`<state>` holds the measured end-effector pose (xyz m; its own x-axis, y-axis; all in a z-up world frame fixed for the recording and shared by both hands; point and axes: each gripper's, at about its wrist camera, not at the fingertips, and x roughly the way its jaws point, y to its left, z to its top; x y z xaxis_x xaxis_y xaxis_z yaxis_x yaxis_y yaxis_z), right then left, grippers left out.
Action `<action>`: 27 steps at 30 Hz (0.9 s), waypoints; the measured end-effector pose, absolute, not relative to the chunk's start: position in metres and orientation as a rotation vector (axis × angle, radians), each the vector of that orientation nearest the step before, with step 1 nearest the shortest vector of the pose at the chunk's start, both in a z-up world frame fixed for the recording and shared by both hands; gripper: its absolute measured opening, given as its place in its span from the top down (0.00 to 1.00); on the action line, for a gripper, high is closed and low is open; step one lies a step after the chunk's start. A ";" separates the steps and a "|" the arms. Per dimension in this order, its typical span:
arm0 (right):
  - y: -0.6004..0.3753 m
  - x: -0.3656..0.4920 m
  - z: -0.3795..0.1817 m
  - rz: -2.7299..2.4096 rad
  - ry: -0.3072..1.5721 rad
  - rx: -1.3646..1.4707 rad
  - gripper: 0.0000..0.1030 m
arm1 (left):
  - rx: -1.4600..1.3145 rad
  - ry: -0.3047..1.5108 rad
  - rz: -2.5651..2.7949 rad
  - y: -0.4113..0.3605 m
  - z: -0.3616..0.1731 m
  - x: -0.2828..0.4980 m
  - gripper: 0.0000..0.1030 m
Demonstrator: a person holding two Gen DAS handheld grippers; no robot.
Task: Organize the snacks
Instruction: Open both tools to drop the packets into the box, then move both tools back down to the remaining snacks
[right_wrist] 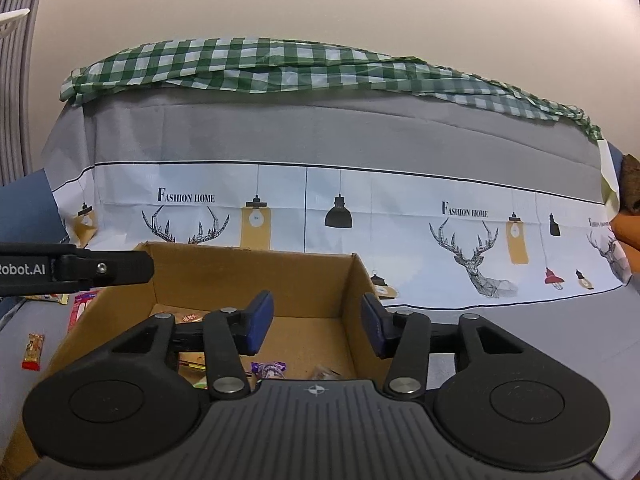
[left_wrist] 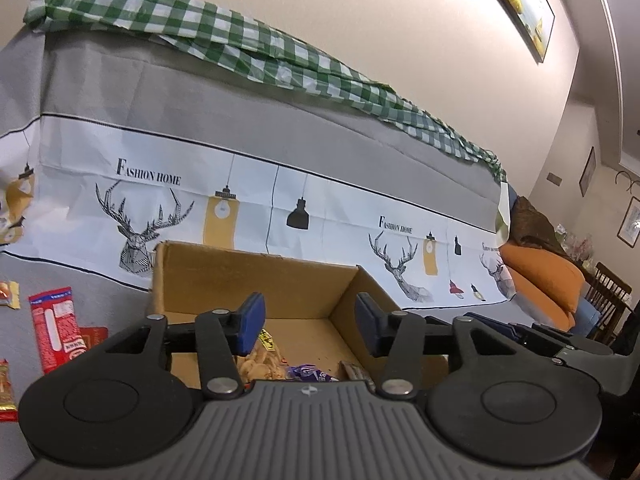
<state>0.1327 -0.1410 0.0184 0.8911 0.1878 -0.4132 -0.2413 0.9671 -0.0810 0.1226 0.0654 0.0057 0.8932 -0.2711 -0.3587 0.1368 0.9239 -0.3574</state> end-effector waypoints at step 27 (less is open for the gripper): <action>-0.080 0.108 0.021 0.311 0.442 0.001 0.49 | -0.182 0.667 0.002 0.196 -0.021 0.092 0.88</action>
